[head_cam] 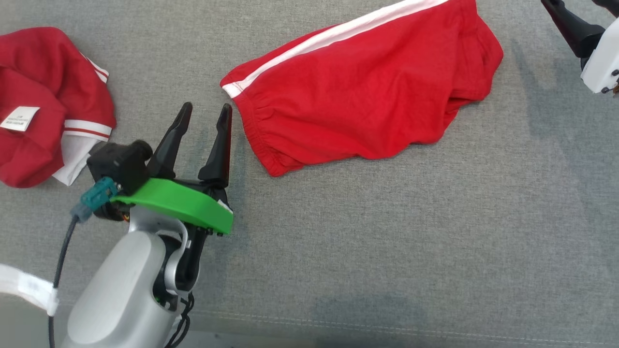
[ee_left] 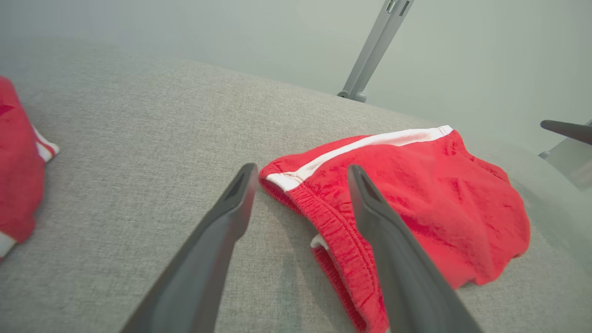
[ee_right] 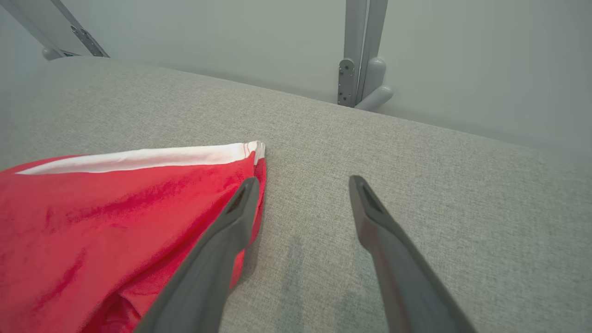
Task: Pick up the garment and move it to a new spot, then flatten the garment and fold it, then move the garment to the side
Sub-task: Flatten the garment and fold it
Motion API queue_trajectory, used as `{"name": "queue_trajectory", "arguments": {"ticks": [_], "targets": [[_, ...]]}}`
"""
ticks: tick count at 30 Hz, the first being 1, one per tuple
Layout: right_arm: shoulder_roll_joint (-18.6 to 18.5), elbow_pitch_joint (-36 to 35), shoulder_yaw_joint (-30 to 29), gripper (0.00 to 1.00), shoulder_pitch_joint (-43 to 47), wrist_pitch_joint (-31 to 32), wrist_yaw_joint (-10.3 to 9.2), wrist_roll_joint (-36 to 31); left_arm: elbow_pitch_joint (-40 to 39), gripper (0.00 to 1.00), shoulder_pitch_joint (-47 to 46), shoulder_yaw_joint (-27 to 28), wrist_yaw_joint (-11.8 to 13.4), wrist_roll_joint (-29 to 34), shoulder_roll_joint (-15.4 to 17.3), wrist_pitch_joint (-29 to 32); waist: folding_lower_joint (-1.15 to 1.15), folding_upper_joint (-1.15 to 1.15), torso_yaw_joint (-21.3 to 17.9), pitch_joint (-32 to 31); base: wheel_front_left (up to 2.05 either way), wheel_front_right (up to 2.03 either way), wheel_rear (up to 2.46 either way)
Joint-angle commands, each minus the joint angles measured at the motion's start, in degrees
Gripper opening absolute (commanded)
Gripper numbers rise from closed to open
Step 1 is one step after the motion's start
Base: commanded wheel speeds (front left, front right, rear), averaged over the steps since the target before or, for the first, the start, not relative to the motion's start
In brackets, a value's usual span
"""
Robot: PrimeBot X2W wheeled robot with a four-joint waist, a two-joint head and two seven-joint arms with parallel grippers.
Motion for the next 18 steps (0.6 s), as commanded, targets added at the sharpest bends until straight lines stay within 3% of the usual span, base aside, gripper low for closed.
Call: {"name": "queue_trajectory", "arguments": {"ticks": [1, 7, 18], "targets": [[0.58, 1.41, -0.73, 1.00, 0.97, 1.42, 0.00, 0.13, -1.42, 1.00, 2.56, -0.31, 2.38, 2.94, 0.52, -2.98, 0.00, 0.00, 0.67, -0.66, 0.00, 0.00, 0.00], [5.85, 7.70, -2.79, 1.00, 0.52, 5.96, -0.01, -0.90, -2.36, 1.00, 5.96, -1.84, 6.21, 10.84, -0.54, -8.88, 0.00, 0.00, 3.48, 0.89, 0.00, 0.00, 0.00], [14.58, 21.39, -2.18, 1.00, -1.64, 13.93, -0.01, -10.33, 0.40, 1.00, 8.75, 0.13, 2.86, 16.70, -7.52, -9.87, 0.00, 0.00, 7.62, 1.45, 0.00, 0.00, 0.00]]}}
